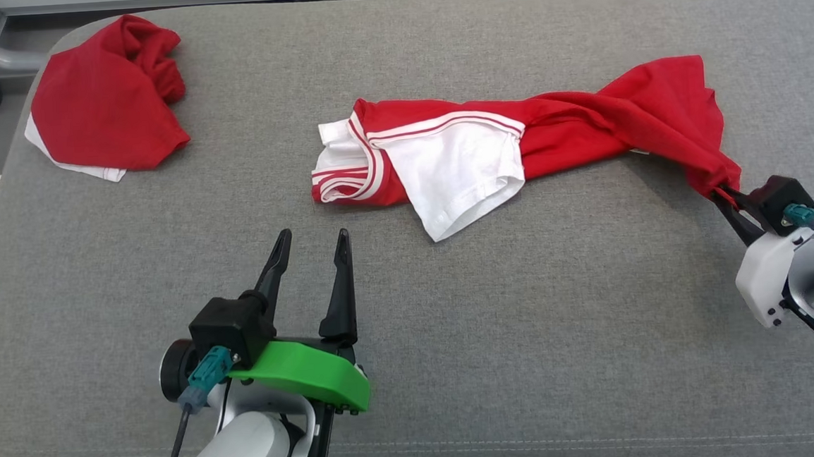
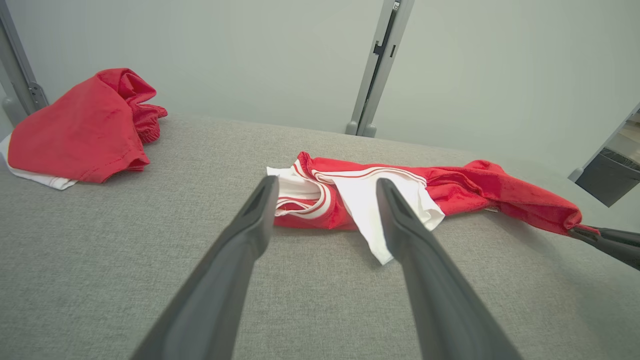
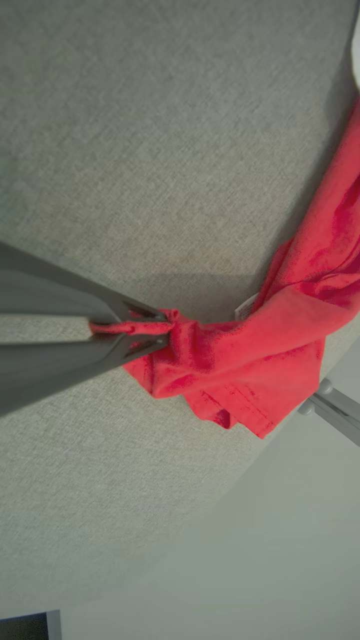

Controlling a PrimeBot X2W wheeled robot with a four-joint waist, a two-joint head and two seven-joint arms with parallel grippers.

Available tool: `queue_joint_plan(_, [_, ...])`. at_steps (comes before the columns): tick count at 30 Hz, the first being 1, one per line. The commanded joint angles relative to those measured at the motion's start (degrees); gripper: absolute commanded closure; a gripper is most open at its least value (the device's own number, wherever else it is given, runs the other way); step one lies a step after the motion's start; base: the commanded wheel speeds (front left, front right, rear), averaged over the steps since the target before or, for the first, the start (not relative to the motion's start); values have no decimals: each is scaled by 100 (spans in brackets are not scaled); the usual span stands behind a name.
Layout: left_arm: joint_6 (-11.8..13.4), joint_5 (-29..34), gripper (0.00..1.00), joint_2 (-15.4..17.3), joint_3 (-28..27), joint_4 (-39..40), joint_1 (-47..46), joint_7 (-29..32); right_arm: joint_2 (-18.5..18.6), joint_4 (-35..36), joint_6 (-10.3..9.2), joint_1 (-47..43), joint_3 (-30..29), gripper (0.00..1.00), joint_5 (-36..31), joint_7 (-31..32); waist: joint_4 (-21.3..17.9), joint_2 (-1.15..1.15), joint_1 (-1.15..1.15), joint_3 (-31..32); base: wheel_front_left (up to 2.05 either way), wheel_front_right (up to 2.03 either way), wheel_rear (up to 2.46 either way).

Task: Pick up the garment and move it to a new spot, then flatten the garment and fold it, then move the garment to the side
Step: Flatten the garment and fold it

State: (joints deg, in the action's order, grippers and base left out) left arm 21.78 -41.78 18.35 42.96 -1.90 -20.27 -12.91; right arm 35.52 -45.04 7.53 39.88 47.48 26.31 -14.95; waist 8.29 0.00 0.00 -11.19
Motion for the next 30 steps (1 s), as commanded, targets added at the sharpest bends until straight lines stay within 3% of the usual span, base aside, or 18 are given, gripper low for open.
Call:
queue_joint_plan(1, [34, -3, 0, 38, 2, 21, 48, 15, 53, -36, -8, -53, 68, 100, -97, 9, -102, 0, 0, -4, 0, 0, 0])
queue_joint_plan(14, [50, 22, 0, 84, 55, 54, -13, 79, 256, -413, -8, -29, 866, 99, -535, 20, -148, 0, 0, -22, 0, 0, 0])
queue_joint_plan(17, [69, 17, 0, 100, 44, 56, -3, 77, 296, -423, -8, -73, 981, 53, -570, 4, -191, 0, 0, -5, 0, 0, 0])
queue_joint_plan(18, [72, 13, 0, 105, 47, 57, 9, 77, 317, -433, -8, -76, 1008, 2, -612, -6, -211, 0, 0, 2, 0, 0, 0])
queue_joint_plan(23, [93, -3, 0, 132, 60, 69, 42, 97, 384, -309, -8, -130, 1029, 0, -737, -24, -383, 0, 0, 58, 0, 0, 0])
queue_joint_plan(30, [124, -41, 0, 194, 38, 78, 141, 100, 551, 101, -9, -534, 630, 0, -659, -26, -646, 0, 0, 229, 0, 0, 0])
